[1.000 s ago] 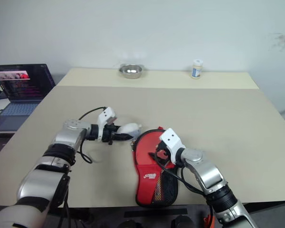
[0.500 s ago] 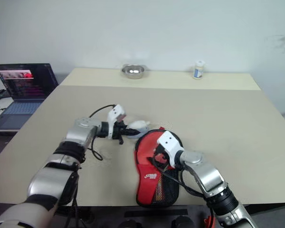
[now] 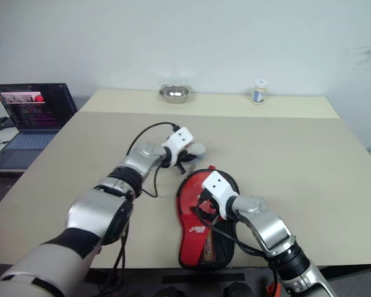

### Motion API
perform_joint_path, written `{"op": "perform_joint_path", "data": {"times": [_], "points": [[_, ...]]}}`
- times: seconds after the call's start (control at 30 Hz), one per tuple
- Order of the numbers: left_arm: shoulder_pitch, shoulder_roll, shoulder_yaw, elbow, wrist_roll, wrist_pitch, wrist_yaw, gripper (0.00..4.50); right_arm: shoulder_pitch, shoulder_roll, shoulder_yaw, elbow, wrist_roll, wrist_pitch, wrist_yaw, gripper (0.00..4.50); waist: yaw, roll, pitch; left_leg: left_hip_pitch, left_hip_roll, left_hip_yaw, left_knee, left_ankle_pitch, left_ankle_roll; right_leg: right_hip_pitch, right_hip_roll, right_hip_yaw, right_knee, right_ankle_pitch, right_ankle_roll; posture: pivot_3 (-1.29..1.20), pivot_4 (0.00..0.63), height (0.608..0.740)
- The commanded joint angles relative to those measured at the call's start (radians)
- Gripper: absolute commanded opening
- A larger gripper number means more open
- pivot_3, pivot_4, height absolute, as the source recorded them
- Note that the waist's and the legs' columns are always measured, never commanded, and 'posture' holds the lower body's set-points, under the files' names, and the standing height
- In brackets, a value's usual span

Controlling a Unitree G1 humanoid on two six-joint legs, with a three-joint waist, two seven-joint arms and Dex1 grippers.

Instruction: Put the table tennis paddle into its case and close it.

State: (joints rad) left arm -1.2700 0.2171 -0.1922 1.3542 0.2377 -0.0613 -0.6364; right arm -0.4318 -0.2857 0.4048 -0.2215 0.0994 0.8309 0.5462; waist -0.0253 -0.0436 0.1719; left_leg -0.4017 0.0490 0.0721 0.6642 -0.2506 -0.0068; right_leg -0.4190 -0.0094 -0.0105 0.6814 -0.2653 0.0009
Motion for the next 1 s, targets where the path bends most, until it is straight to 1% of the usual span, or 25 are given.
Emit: {"op": "perform_joint_path", "data": {"times": [0.03,0.17,0.23,0.33,0.47,0.57,0.7,0.83,0.9,0.93,1.0], "points": [[-0.08,-0.065,-0.004,-0.005,0.032,-0.053,0.091,0.3,0.056,-0.021,0.056,0.038,-0.009,0.087,0.003,4.5,0.0,0.0,0.0,0.0,0.0,0.0,0.0,0.0,0.0,0.0,-0.001,0.0,0.0,0.0,0.0,0.0,0.15,0.74],[-0.108,-0.144,-0.013,0.005,0.072,-0.074,0.137,0.29,0.07,-0.021,0.062,0.016,-0.007,0.106,-0.001,4.5,-0.001,0.0,0.0,0.0,-0.002,0.001,-0.001,0.0,0.0,0.0,-0.004,0.0,0.0,-0.001,0.002,0.0,0.15,0.74],[-0.122,-0.206,-0.012,0.009,0.081,-0.077,0.155,0.29,0.076,-0.019,0.063,0.005,-0.006,0.116,-0.005,4.5,-0.001,0.0,0.0,0.0,-0.003,0.001,-0.001,0.0,0.0,0.0,-0.004,0.0,0.0,-0.001,0.002,0.0,0.15,0.74],[-0.131,-0.249,-0.009,0.011,0.093,-0.082,0.165,0.29,0.082,-0.017,0.062,-0.005,-0.005,0.126,-0.01,4.5,0.0,0.0,0.0,0.0,-0.003,0.0,-0.001,0.0,0.0,0.001,-0.005,-0.001,0.0,-0.001,0.002,0.0,0.15,0.74],[-0.157,-0.379,0.012,0.008,0.07,-0.088,0.124,0.29,0.084,-0.008,0.067,-0.018,-0.001,0.143,-0.024,4.5,0.001,0.0,0.0,0.0,-0.004,0.0,-0.001,0.0,0.0,0.001,-0.005,-0.001,-0.001,-0.001,0.002,0.0,0.15,0.74],[-0.157,-0.444,0.022,0.004,0.056,-0.094,0.07,0.29,0.085,-0.003,0.064,-0.019,-0.001,0.147,-0.033,4.5,-0.001,0.002,-0.001,0.0,-0.004,0.0,-0.001,0.0,0.0,0.001,-0.005,-0.001,-0.001,-0.001,0.003,0.0,0.15,0.74],[-0.14,-0.49,0.029,0.0,0.044,-0.089,0.002,0.29,0.081,0.0,0.055,-0.021,0.002,0.151,-0.04,4.5,0.0,0.003,-0.002,0.0,-0.004,-0.002,-0.001,0.0,0.0,0.002,-0.005,-0.002,-0.001,-0.001,0.003,0.0,0.15,0.74],[-0.123,-0.489,0.017,0.0,0.055,-0.085,-0.032,0.29,0.076,0.005,0.048,-0.019,0.005,0.15,-0.044,4.5,0.0,0.003,-0.002,0.001,-0.004,-0.002,-0.001,0.0,0.0,0.004,-0.005,-0.002,-0.001,-0.001,0.003,0.0,0.15,0.74],[-0.117,-0.479,0.018,0.0,0.055,-0.078,-0.046,1.02,0.072,0.008,0.048,-0.015,0.004,0.147,-0.045,4.5,0.0,0.003,-0.002,0.001,-0.004,-0.003,-0.001,0.0,0.0,0.004,-0.005,-0.003,-0.002,-0.001,0.003,0.0,0.15,0.74],[-0.115,-0.476,0.019,0.001,0.054,-0.075,-0.051,1.27,0.071,0.01,0.048,-0.013,0.005,0.146,-0.046,4.5,0.0,0.003,-0.002,0.001,-0.004,-0.003,-0.001,0.0,0.0,0.004,-0.005,-0.003,-0.001,-0.001,0.003,0.0,0.15,0.74],[-0.111,-0.466,0.015,0.001,0.059,-0.076,-0.054,1.97,0.069,0.011,0.049,-0.009,0.005,0.141,-0.046,4.5,0.0,0.004,-0.002,0.001,-0.004,-0.003,-0.001,0.0,0.0,0.005,-0.005,-0.003,-0.001,-0.001,0.003,0.0,0.15,0.74]]}}
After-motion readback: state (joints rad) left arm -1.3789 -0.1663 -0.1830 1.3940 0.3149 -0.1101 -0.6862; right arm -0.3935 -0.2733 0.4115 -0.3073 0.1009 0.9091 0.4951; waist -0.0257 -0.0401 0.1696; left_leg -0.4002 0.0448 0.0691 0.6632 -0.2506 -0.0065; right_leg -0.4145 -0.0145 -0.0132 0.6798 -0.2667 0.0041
